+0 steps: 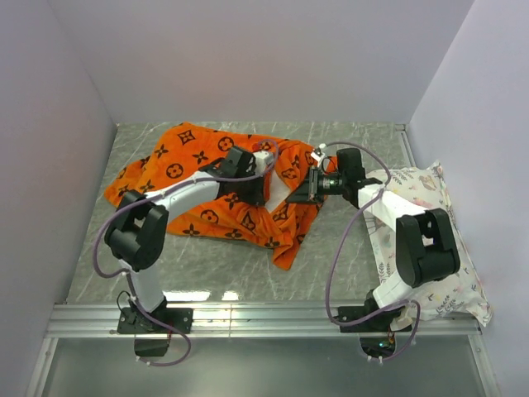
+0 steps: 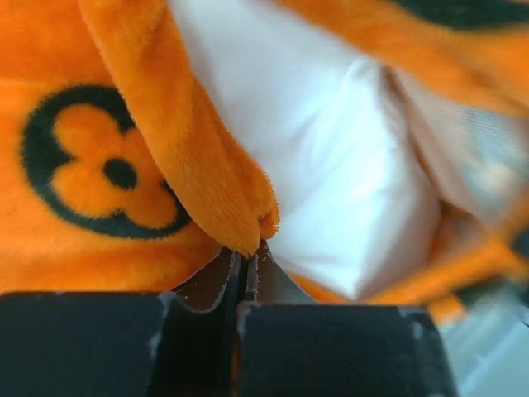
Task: Put the pillow into the pillowcase
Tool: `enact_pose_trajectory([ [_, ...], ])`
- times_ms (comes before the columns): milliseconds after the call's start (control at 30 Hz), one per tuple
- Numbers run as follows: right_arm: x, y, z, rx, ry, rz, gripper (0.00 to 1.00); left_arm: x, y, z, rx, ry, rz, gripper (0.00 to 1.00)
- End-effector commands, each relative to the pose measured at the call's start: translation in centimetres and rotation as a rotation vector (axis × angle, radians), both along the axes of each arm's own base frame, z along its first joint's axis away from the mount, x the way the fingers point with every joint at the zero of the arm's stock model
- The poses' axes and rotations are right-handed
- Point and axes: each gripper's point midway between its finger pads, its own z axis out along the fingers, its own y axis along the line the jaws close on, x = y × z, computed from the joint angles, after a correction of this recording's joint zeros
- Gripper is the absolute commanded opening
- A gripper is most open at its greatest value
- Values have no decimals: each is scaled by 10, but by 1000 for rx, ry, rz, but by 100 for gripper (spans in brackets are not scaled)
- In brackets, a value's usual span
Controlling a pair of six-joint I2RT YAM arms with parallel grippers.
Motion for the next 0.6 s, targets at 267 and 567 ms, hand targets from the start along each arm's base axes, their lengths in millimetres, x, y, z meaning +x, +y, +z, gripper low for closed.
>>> enact_pose_trajectory([
  [267, 74, 83, 9, -9, -99, 37, 0, -43, -65, 216, -580, -218, -346, 0],
  [567, 48, -5, -20, -191, -19, 21, 55, -32, -41, 196, -600, -100, -284, 56],
])
